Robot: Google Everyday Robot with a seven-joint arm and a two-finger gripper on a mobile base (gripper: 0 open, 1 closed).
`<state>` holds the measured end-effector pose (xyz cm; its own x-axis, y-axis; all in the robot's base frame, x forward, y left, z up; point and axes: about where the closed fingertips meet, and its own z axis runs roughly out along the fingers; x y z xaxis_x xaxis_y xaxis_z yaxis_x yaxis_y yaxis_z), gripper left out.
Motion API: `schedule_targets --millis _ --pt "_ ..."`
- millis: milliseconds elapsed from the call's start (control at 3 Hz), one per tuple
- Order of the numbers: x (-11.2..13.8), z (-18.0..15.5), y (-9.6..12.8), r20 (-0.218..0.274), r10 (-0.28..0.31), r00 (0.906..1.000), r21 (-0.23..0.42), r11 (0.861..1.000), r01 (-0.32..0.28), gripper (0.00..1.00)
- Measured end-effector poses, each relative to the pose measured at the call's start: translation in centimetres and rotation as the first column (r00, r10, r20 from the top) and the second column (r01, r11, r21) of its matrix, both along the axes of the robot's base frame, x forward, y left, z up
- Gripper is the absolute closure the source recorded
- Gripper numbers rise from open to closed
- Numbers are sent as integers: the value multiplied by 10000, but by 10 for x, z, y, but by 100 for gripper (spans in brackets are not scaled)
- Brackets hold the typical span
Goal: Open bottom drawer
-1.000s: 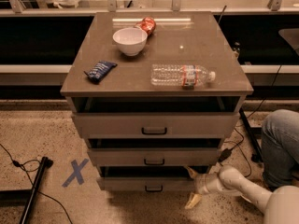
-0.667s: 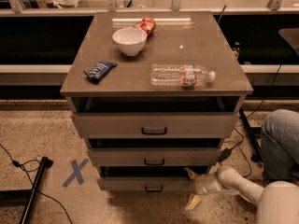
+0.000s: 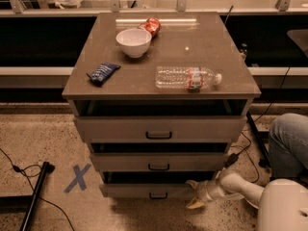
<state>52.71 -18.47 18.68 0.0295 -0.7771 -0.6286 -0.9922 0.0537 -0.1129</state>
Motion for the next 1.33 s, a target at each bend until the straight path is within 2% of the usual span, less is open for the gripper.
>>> schedule_targets --millis 333,667,1000,1333 --pt "-13 14 0 27 164 9999 53 9999 -164 64" --pt "-22 27 -1 167 232 9996 566 9981 -242 69" --pt "-33 43 0 471 286 9985 1829 9824 -368 51" --pt "-42 47 4 406 590 9974 2093 9756 -662 28"
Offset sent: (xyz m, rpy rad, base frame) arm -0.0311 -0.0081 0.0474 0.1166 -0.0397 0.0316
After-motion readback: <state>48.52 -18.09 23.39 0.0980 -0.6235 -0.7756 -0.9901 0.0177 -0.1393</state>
